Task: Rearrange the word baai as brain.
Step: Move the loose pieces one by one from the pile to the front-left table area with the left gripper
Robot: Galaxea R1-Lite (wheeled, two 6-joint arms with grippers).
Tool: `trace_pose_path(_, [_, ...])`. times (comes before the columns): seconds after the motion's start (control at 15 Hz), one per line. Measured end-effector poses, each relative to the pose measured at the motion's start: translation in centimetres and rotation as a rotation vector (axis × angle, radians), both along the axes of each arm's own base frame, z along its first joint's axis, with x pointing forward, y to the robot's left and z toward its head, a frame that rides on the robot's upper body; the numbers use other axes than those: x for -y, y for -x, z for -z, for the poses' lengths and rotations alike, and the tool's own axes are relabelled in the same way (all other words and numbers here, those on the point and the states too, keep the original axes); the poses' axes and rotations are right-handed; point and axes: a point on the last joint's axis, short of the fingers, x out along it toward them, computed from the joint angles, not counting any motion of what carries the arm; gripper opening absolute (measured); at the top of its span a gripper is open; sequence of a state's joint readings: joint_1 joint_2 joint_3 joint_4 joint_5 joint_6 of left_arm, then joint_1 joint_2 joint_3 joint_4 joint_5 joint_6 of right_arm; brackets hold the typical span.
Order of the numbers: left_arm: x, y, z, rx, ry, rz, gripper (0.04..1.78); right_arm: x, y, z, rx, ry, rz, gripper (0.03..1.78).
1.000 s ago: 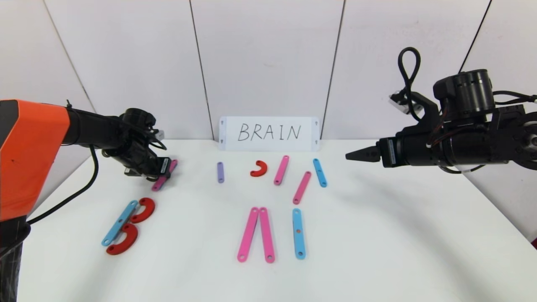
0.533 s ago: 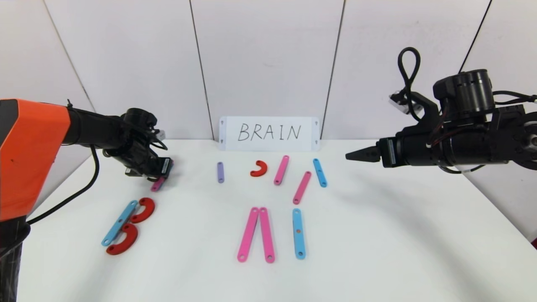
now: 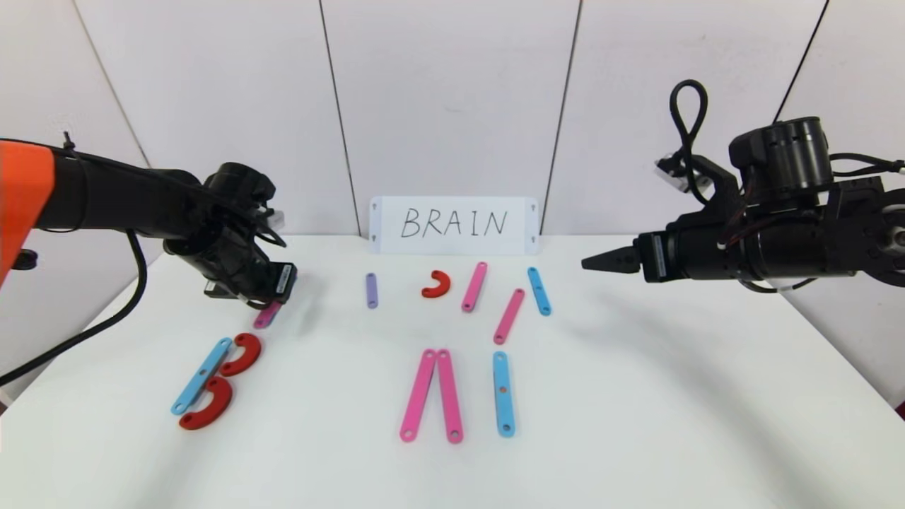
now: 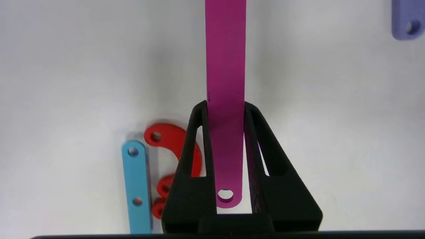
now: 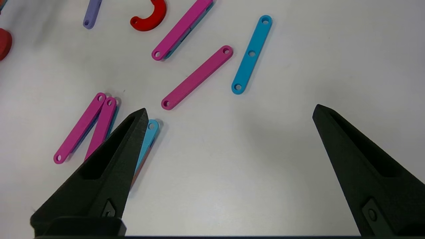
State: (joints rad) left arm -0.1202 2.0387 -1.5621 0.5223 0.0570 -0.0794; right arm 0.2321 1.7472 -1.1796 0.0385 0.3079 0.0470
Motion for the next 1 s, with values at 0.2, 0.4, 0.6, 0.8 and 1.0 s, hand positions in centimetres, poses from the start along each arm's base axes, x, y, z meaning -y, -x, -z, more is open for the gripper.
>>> trace_pose_path(0.2, [1.6,3.1,0.1,-0.077,0.033,-0.025,0.30,0.0,0.0,0.0,-0.002,0.000,0.003,1.74])
trace_pose_path(0.4, [3.0,5.7,1.1,-0.159,0.048,-0.040,0.30,0.0,0.0,0.2,-0.007,0.002,0.001,1.74])
trace_pose_path(0.6, [3.6,6.8,1.9,-0.196,0.056,-0.054,0.30,-0.1,0.1,0.3,-0.009,0.004,-0.003,1.74])
trace_pose_path(0.8, [3.8,7.3,2.8,-0.221,0.044,-0.048,0.30,-0.3,0.0,0.4,-0.013,0.006,-0.007,1.74])
trace_pose_path(1.0, [3.9,7.4,3.4,-0.237,0.032,-0.047,0.30,-0.3,0.0,0.5,-0.014,0.007,-0.007,1.74])
